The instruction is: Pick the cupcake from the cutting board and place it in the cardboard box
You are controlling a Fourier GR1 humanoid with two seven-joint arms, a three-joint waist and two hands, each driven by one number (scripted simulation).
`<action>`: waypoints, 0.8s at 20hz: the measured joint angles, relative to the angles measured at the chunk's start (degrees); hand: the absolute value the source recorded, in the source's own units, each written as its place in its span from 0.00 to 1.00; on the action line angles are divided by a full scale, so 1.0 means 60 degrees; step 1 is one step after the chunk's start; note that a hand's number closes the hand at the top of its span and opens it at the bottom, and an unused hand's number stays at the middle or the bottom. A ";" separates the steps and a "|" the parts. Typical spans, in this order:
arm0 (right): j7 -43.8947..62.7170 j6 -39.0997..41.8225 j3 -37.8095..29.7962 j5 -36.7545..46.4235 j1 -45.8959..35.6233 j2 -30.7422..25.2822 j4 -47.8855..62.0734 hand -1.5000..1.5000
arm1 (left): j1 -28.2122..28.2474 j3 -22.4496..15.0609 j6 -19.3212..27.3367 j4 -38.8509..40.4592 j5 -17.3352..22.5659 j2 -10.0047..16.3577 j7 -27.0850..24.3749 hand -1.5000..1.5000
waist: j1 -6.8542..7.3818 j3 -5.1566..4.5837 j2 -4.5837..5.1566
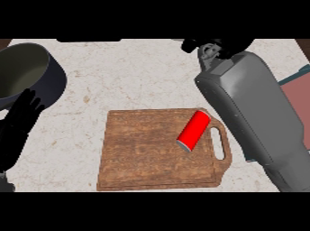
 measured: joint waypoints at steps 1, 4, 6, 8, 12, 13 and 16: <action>-0.0019 0.0088 -0.0185 0.0050 0.0023 -0.0070 -0.0113 1.00 | 0.0114 -0.0038 -0.0046 -0.0019 -0.0023 -0.0032 -0.0072 0.50 | 0.0008 0.0000 0.0003; -0.0254 0.0440 -0.0482 0.0248 0.0352 -0.0305 -0.0501 1.00 | 0.0218 -0.0001 -0.0025 -0.0065 -0.0055 -0.0070 -0.0152 0.50 | 0.0002 -0.0001 0.0010; -0.0509 0.0722 -0.0749 0.0260 0.0610 -0.0504 -0.0735 1.00 | 0.0227 0.0006 -0.0033 -0.0097 -0.0026 -0.0077 -0.0087 0.50 | 0.0000 0.0001 0.0022; -0.0700 0.0874 -0.0973 0.0349 0.0959 -0.0650 -0.0963 1.00 | 0.0166 -0.0062 0.0007 -0.0138 -0.0073 -0.0133 -0.0034 0.50 | 0.0021 0.0002 0.0041; -0.1141 0.1148 -0.1366 0.0436 0.1917 -0.1052 -0.1806 1.00 | 0.0240 -0.0037 -0.0056 -0.0285 -0.0074 -0.0128 -0.0019 0.50 | 0.0066 0.0005 0.0063; -0.1199 0.1162 -0.1402 0.0490 0.2254 -0.1063 -0.2025 1.00 | 0.0304 -0.0032 -0.0046 -0.0365 -0.0092 -0.0143 -0.0021 0.50 | 0.0078 0.0003 0.0067; -0.1430 0.1148 -0.1713 0.0520 0.2832 -0.1116 -0.2280 1.00 | 0.0139 0.0032 -0.0156 -0.0071 -0.0113 -0.0117 -0.0156 0.50 | 0.0113 0.0003 0.0093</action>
